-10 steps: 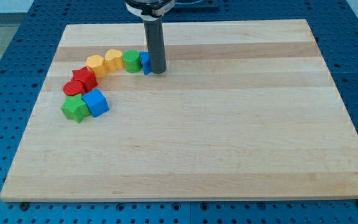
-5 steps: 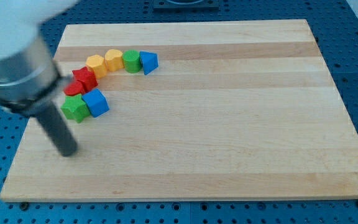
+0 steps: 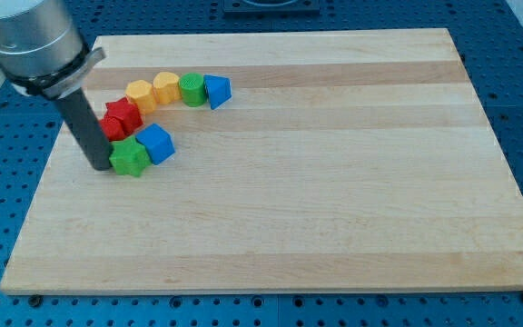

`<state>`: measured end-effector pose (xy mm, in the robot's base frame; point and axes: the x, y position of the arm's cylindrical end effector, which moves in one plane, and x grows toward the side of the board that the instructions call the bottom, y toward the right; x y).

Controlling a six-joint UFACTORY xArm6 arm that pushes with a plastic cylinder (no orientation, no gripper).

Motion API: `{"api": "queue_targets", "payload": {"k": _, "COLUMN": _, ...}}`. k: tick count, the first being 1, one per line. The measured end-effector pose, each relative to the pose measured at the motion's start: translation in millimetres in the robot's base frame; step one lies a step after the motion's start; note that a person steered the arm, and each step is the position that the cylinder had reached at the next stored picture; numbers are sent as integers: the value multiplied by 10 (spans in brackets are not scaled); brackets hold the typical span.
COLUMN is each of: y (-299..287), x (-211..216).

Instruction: Push the green star along with blue cube slightly to the right

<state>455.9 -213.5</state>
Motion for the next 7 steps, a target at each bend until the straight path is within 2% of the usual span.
{"api": "queue_targets", "payload": {"k": 2, "y": 42, "x": -144}}
{"api": "queue_targets", "payload": {"k": 4, "y": -33, "x": 282}}
{"api": "queue_targets", "payload": {"k": 5, "y": 177, "x": 317}}
{"api": "queue_targets", "payload": {"k": 6, "y": 413, "x": 207}}
{"api": "queue_targets", "payload": {"k": 7, "y": 413, "x": 6}}
